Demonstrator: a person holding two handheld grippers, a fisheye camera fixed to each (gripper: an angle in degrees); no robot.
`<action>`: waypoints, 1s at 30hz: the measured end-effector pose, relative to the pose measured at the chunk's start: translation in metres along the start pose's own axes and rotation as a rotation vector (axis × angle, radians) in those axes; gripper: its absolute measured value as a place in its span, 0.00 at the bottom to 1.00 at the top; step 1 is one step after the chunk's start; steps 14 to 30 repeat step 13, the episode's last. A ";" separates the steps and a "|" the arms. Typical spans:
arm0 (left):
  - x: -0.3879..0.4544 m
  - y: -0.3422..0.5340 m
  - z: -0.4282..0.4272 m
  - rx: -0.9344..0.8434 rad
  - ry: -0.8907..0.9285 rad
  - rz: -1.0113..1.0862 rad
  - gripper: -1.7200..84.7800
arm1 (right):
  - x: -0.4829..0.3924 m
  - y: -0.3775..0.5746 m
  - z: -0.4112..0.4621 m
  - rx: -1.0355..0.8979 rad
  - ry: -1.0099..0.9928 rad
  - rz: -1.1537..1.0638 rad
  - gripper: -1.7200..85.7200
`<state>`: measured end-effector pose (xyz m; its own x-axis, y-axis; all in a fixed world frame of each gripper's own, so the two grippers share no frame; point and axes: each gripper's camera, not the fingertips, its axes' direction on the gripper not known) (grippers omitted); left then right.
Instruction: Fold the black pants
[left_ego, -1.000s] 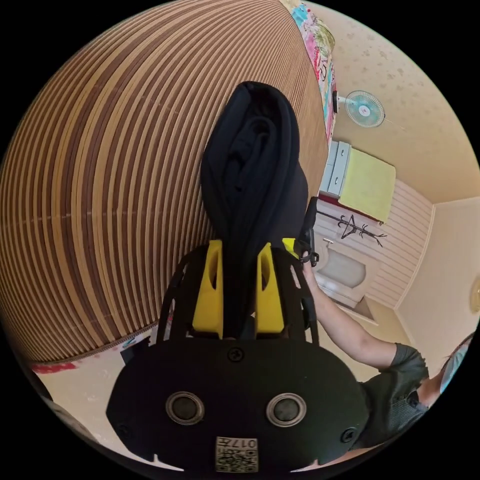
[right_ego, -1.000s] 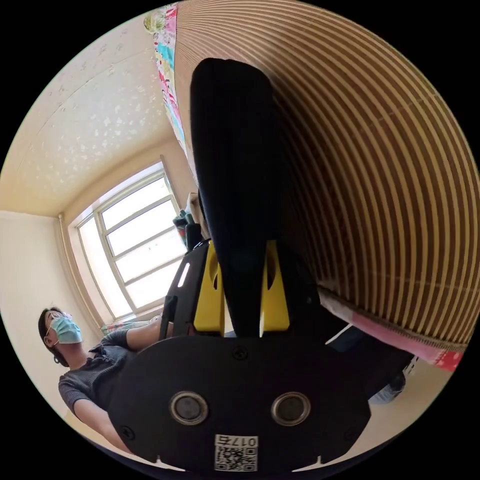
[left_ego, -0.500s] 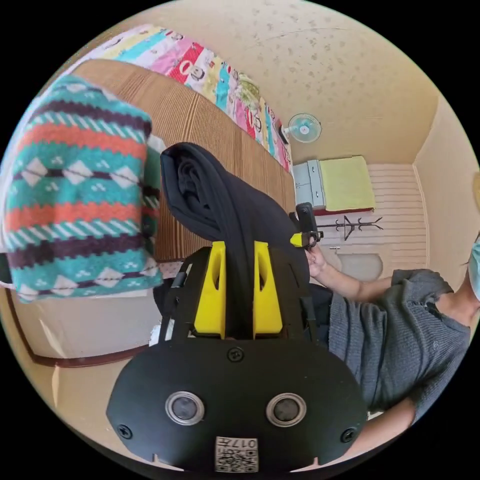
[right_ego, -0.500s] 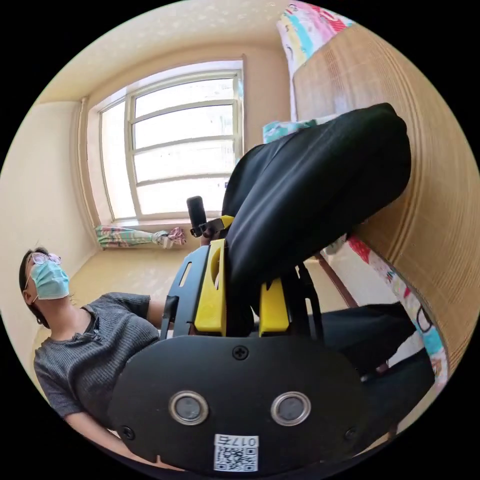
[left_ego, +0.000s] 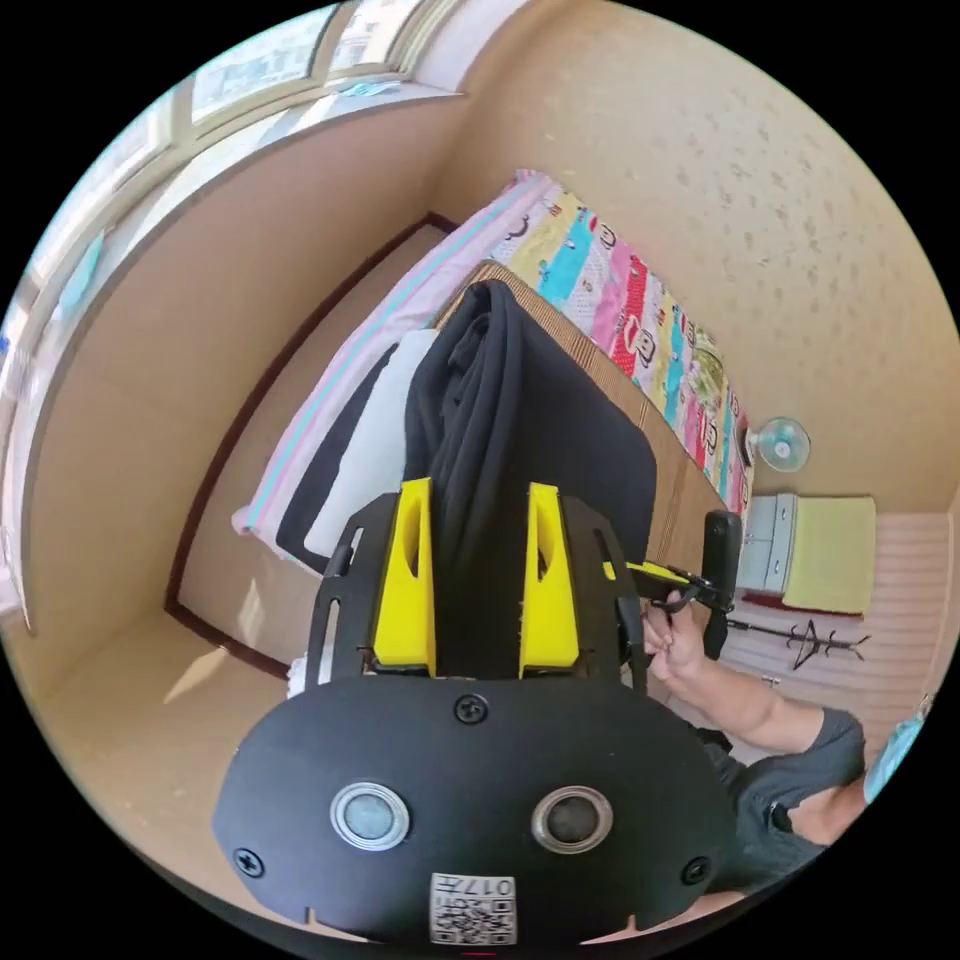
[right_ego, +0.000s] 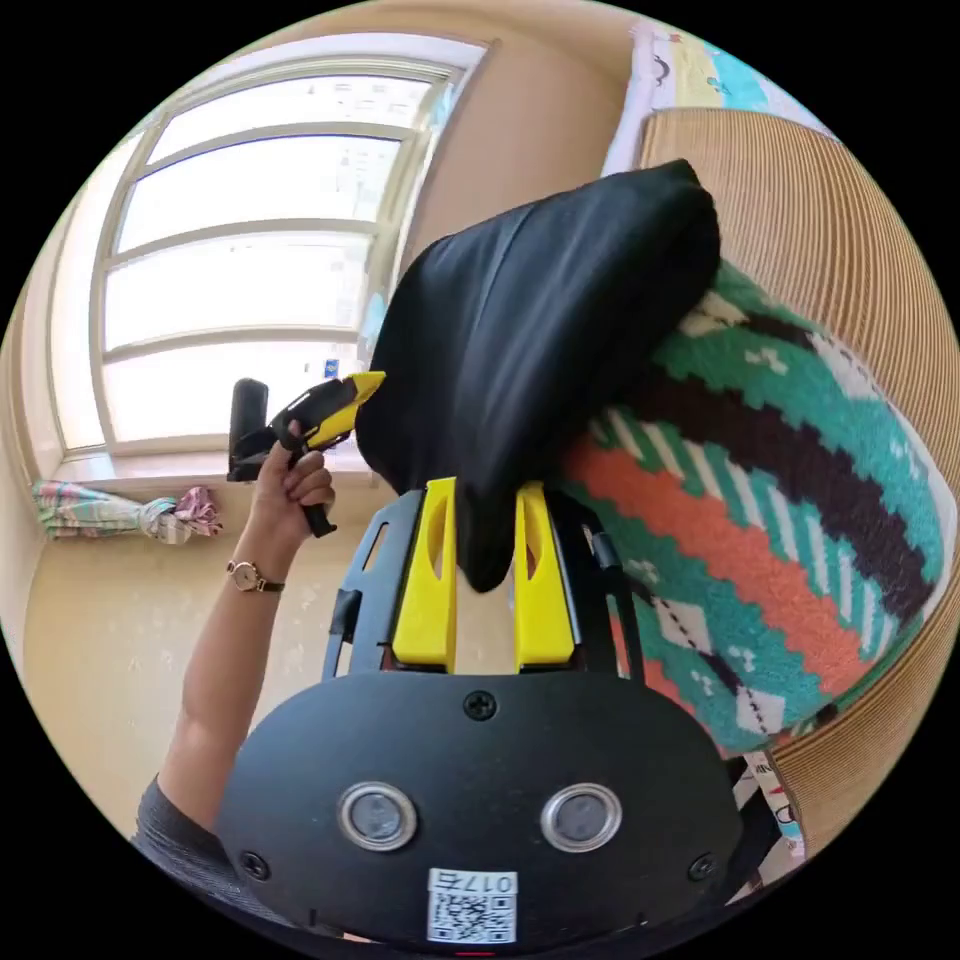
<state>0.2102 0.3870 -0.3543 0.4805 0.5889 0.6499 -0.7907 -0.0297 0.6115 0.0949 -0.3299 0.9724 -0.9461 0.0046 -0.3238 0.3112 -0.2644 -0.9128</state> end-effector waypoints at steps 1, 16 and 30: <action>-0.032 0.009 0.040 -0.021 0.017 -0.131 0.18 | 0.008 0.005 -0.002 -0.011 -0.021 -0.014 0.08; 0.073 0.161 0.121 0.122 -0.309 0.232 0.18 | 0.166 0.272 -0.275 -0.028 0.472 0.418 0.03; 0.073 0.161 0.121 0.122 -0.309 0.232 0.18 | 0.166 0.272 -0.275 -0.028 0.472 0.418 0.03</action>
